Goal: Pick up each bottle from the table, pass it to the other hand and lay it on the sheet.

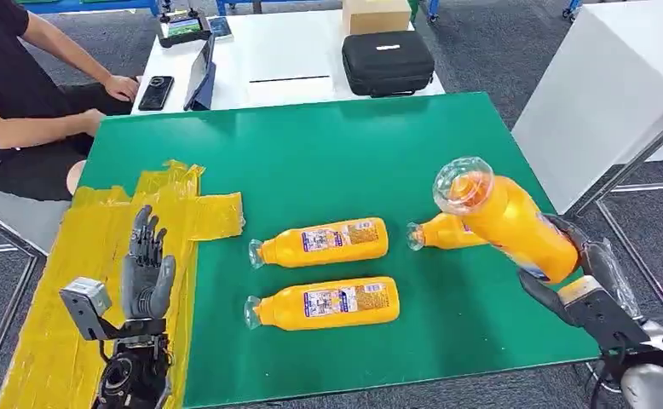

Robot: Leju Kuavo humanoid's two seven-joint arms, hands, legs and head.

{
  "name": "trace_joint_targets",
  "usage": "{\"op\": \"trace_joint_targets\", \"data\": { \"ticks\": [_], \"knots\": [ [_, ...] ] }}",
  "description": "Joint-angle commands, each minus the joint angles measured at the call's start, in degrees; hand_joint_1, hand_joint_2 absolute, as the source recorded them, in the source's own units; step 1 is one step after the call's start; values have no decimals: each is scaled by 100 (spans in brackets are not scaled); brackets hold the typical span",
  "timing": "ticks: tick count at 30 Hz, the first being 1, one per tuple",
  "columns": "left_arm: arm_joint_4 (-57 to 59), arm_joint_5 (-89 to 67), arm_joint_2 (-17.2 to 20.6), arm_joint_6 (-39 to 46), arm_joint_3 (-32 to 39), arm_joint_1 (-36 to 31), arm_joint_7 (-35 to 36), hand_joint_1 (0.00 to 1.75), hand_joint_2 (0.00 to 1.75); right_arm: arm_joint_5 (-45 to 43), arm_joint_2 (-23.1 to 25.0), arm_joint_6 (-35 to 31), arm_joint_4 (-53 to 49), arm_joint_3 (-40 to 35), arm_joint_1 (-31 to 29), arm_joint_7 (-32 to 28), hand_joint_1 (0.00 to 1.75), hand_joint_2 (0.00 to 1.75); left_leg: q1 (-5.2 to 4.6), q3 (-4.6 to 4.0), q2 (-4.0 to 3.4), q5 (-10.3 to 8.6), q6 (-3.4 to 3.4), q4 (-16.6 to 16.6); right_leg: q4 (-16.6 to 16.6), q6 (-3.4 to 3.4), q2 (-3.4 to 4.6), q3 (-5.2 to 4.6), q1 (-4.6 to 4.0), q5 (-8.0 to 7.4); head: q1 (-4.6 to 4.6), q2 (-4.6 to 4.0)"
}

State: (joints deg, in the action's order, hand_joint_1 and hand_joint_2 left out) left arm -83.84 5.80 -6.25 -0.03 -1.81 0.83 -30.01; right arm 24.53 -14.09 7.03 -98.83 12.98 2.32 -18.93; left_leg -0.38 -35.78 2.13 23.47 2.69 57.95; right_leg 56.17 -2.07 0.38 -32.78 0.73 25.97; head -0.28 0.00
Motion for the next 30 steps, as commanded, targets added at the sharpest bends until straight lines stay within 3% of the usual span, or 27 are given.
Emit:
{"op": "trace_joint_targets", "data": {
  "ticks": [1,6,9,11,12,13,16,30],
  "knots": [
    [406,777,-66,-219,-523,-653,371,0,175,-25,1408,-787,2915,-2310,-2279,224,175,175,20,30,-102,-1,-22,-5,-20,12,82,7,-21,-33,2,0],
    [579,1223,-26,-98,-737,-1022,487,0,175,-5,2210,-1028,4585,-3201,-3519,472,175,175,19,13,-112,-23,-33,0,-2,13,95,-17,-20,-50,2,0],
    [551,1483,-29,-189,-728,-1024,560,0,175,5,2478,-1011,5023,-3331,-3781,511,175,175,21,9,-112,-32,-42,4,11,15,92,-22,-21,-51,2,0],
    [539,1492,-19,-194,-729,-1022,563,0,175,18,2510,-1049,5065,-3348,-3797,506,175,175,19,-3,-64,-44,-46,0,9,22,54,-27,-17,-49,4,0],
    [541,1492,-16,-194,-728,-1014,563,0,175,18,2499,-1051,5072,-3344,-3795,504,175,175,28,6,-92,-41,-60,4,7,30,66,-18,-28,-52,0,0],
    [541,1492,-15,-194,-729,-1011,563,0,175,17,2489,-1054,5076,-3340,-3795,502,175,175,18,-2,-52,-44,-46,-1,9,21,40,-25,-15,-45,2,0],
    [526,1496,-6,-195,-739,-998,564,0,175,-4,2449,-1062,5094,-3338,-3791,464,175,175,19,-8,-33,-45,-44,1,8,18,25,-24,-15,-42,2,0],
    [518,1625,-67,-242,-757,-1082,622,0,175,-6,2739,-951,5635,-3616,-3931,387,175,175,15,-20,-30,-45,-52,4,7,24,21,-28,-20,-43,4,0]
  ]
}}
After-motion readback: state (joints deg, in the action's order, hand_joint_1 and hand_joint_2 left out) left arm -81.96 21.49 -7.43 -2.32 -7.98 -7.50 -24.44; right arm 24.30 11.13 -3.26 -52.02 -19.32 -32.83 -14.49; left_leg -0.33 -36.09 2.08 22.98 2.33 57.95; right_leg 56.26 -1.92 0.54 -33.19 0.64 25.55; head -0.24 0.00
